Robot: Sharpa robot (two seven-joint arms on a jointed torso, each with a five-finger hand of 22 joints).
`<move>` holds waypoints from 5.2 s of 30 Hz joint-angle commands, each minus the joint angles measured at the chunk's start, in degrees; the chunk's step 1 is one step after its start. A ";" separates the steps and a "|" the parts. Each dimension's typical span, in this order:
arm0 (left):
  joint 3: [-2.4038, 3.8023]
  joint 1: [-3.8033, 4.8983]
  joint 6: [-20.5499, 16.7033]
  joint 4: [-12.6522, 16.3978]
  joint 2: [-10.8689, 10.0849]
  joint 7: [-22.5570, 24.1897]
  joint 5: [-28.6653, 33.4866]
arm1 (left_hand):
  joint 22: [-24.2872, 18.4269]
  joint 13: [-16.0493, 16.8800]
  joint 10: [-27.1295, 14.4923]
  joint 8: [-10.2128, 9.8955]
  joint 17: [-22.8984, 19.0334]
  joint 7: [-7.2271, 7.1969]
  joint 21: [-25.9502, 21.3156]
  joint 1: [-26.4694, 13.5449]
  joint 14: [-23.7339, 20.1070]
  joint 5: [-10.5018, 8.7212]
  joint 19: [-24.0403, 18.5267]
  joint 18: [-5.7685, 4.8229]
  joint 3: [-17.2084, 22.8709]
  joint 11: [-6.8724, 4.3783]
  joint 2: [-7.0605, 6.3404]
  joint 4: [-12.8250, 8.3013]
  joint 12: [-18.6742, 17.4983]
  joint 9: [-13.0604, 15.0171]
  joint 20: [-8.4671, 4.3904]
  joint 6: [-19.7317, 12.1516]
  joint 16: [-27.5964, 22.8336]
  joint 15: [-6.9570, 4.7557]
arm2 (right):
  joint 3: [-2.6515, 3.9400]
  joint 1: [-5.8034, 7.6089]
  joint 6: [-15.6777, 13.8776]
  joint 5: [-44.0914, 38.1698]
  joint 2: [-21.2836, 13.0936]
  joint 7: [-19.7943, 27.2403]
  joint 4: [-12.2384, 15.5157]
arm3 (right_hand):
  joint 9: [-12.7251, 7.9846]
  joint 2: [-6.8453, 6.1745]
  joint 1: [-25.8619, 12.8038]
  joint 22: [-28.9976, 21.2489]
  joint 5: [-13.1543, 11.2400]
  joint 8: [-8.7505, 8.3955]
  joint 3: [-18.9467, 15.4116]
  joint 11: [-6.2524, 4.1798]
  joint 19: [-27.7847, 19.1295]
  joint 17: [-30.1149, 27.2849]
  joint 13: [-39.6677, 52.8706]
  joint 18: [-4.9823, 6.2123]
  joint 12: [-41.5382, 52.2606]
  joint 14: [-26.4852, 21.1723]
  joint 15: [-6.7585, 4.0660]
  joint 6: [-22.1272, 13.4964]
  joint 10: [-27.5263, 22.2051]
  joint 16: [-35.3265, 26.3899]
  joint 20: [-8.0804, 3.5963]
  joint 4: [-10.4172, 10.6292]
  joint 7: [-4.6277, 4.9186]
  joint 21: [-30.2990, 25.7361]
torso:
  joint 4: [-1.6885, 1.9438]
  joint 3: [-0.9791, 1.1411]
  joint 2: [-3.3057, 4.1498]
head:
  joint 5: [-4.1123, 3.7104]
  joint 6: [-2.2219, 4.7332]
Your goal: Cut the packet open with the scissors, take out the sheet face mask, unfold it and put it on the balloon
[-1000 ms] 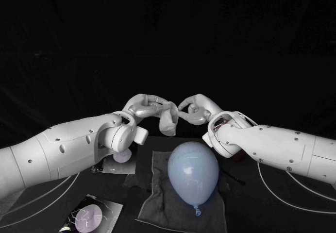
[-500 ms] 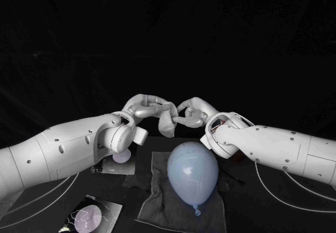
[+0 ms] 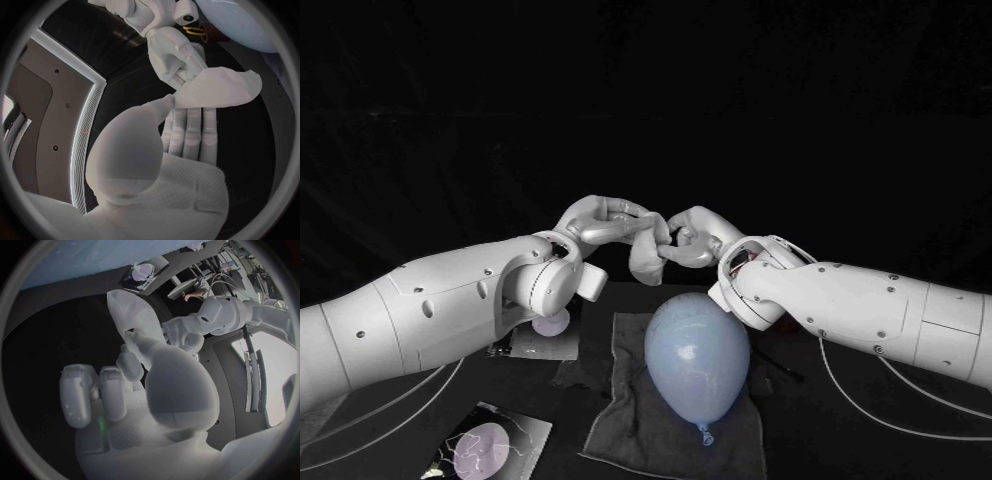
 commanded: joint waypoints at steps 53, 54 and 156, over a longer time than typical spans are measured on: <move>-1.06 -0.18 14.40 -0.16 0.06 -1.16 -8.73 | -7.16 -3.55 -13.51 -11.78 2.40 -0.01 -10.26 -1.54 -10.40 0.34 -5.13 0.23 -2.66 5.27 -7.47 2.55 -8.13 -6.65 5.24 -5.56 -3.01 4.88 | 0.04 -0.50 -18.39 4.98 1.73 9.24 -5.30 | 3.03 4.46 3.04 15.10 0.15 5.90 4.51 -3.26 6.01 15.07 2.30 -0.36 4.89 6.00 -2.61 5.28 4.31 0.41 -2.48 -1.69 -3.27 3.52 | -0.10 0.05 0.03 | -1.18 1.60; -1.11 -0.21 14.90 -0.18 0.16 -1.17 -8.78 | -7.32 -3.60 -13.61 -11.94 2.39 -0.11 -10.48 -1.38 -10.51 0.34 -5.22 0.25 -2.54 5.32 -7.39 2.51 -8.20 -6.77 5.33 -5.66 -3.04 4.91 | 0.05 -0.50 -18.64 5.44 1.85 9.68 -5.57 | 3.03 4.46 3.04 15.10 0.15 5.90 4.51 -3.26 6.01 15.07 2.30 -0.36 4.89 6.00 -2.61 5.28 4.31 0.41 -2.48 -1.69 -3.27 3.52 | -0.10 0.05 0.01 | -1.20 1.72; -1.14 -1.97 -4.83 2.97 -1.00 5.75 -19.86 | 0.41 1.87 -8.08 -6.95 12.32 0.22 4.36 -4.22 -5.89 0.27 0.37 -0.31 -10.41 1.39 -6.57 8.24 0.51 -5.64 -0.48 1.21 18.63 0.71 | -0.02 -0.87 -10.63 18.60 -3.05 25.44 1.45 | 3.44 4.08 2.61 15.10 0.15 6.59 4.57 -3.33 6.01 15.07 2.24 -0.36 4.84 6.00 -2.66 4.77 4.38 0.41 -2.57 -1.82 -3.37 3.52 | -0.02 0.05 -0.01 | -1.45 2.15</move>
